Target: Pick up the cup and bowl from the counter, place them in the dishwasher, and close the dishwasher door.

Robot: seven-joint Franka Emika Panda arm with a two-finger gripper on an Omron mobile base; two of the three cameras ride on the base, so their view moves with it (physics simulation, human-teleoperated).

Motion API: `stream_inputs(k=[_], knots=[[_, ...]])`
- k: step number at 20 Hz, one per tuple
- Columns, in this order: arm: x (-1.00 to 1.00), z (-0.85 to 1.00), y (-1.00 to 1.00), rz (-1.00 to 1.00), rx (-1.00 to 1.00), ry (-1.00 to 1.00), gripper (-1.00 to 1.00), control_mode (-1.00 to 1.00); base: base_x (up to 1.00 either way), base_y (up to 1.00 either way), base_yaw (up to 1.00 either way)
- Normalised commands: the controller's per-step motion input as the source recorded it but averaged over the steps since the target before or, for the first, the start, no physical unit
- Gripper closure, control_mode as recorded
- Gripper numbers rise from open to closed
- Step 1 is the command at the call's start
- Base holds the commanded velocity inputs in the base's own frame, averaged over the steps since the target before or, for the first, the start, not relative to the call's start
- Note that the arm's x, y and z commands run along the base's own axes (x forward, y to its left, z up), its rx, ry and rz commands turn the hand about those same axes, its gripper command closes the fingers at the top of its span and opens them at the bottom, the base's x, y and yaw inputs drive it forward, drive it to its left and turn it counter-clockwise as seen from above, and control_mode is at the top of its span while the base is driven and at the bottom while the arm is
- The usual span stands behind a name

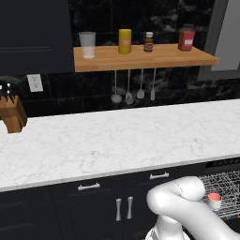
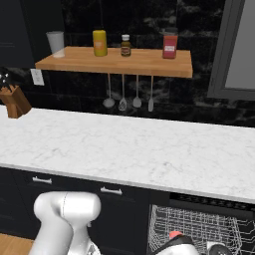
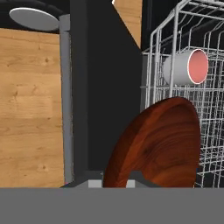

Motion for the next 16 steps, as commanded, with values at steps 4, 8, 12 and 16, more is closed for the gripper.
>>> stream_inputs(k=[4, 8, 12, 16], knots=[[0.38, -0.16, -0.11, 0.19, 0.0, 0.0, 1.0, -1.0, 0.0, 0.0, 0.0], [0.27, -0.27, -0.06, 0.2, 0.0, 0.0, 1.0, -1.0, 0.0, 0.0, 0.0], [0.19, -0.43, 0.0, 0.17, 0.0, 0.0, 1.0, -1.0, 0.0, 0.0, 0.0], [0.36, -0.36, -0.01, 0.13, 0.0, 0.0, 1.0, -1.0, 0.0, 0.0, 0.0]])
